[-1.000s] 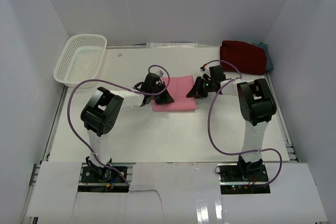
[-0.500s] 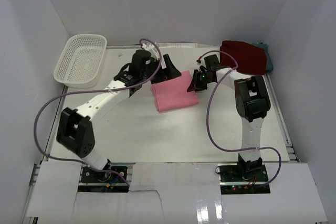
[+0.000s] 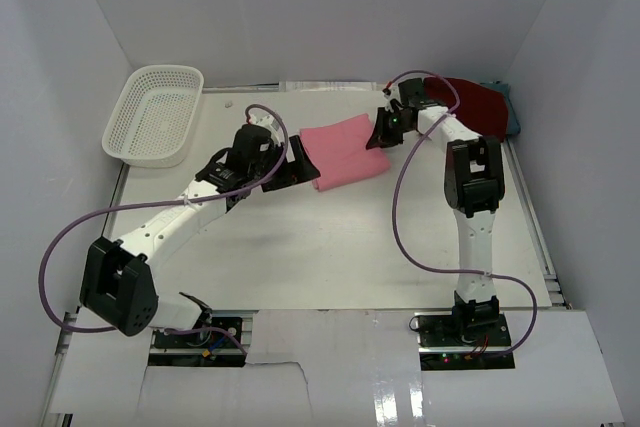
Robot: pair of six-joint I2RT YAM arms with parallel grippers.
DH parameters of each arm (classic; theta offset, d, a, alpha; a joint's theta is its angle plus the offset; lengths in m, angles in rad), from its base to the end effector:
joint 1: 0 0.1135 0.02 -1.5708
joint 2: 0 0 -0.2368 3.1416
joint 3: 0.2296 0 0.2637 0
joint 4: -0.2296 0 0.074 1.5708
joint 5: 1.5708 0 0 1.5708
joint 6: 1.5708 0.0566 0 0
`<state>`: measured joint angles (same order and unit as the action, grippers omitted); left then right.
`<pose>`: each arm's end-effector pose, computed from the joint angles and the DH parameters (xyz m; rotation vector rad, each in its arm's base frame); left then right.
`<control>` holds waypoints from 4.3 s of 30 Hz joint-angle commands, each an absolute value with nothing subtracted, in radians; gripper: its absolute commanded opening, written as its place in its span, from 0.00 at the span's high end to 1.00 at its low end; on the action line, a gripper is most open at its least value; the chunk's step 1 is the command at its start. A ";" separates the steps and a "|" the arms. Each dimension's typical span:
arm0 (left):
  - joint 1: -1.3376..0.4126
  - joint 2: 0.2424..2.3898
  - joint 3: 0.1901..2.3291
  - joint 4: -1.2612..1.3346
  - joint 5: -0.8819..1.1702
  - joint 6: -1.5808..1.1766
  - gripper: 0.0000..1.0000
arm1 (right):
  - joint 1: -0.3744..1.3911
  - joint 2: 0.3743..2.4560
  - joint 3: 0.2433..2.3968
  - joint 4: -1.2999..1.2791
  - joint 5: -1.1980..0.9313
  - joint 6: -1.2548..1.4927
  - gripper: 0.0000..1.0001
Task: Fold and stack the t-shirts
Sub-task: Put the neatly folded tshirt into the corner of the board with the right arm
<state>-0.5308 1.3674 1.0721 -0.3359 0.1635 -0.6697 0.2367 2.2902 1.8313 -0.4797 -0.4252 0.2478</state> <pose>0.2887 -0.1801 0.2515 -0.0648 2.3241 -0.8233 0.4874 0.1416 0.1304 -0.1648 2.5346 0.7297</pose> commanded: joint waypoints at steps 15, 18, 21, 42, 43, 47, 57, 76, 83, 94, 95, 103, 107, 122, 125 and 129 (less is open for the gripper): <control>-0.506 1.273 0.959 -0.370 0.147 -0.670 0.02 | 0.103 2.413 2.216 -0.525 -0.477 0.089 0.92; -0.506 1.275 0.953 -0.370 0.147 -0.670 0.02 | 0.089 2.424 2.269 -0.520 -0.491 0.061 0.92; -0.506 1.284 0.953 -0.371 0.144 -0.669 0.02 | 0.080 2.415 2.283 -0.520 -0.451 0.028 0.92; -0.506 1.385 0.983 -0.362 0.158 -0.692 0.02 | -0.127 2.376 2.424 -0.445 -0.420 -0.008 0.92; -0.506 1.391 0.985 -0.364 0.160 -0.692 0.02 | -0.135 2.370 2.418 -0.439 -0.425 0.000 0.92; -0.506 1.413 1.000 -0.364 0.166 -0.692 0.02 | -0.176 2.352 2.395 -0.407 -0.456 0.064 0.92; -0.506 1.425 1.015 -0.364 0.170 -0.693 0.02 | -0.209 2.330 2.396 -0.387 -0.473 0.095 0.92; -0.506 1.460 1.032 -0.362 0.196 -0.692 0.02 | -0.350 2.335 2.143 -0.623 -0.365 0.189 0.83; -0.506 1.456 1.028 -0.364 0.202 -0.689 0.02 | -0.310 2.341 2.152 -0.615 -0.287 0.166 0.71; -0.506 1.450 1.017 -0.362 0.202 -0.692 0.02 | -0.203 2.301 2.217 -0.551 0.017 0.026 0.86; -0.506 1.451 1.019 -0.364 0.204 -0.692 0.02 | -0.189 2.304 2.218 -0.536 0.050 0.015 0.87; -0.506 1.468 1.040 -0.371 0.206 -0.687 0.02 | -0.183 2.345 2.316 -0.523 0.113 0.005 0.90; -0.506 1.486 1.060 -0.371 0.209 -0.689 0.02 | -0.189 2.350 2.365 -0.520 0.140 -0.031 0.92; -0.506 1.522 1.078 -0.373 0.219 -0.689 0.02 | -0.213 2.368 2.372 -0.515 0.172 -0.026 0.92; -0.506 1.525 1.080 -0.373 0.219 -0.689 0.02 | -0.221 2.368 2.378 -0.515 0.175 -0.023 0.92; -0.506 1.525 1.080 -0.373 0.219 -0.690 0.02 | -0.225 2.367 2.375 -0.515 0.172 -0.023 0.92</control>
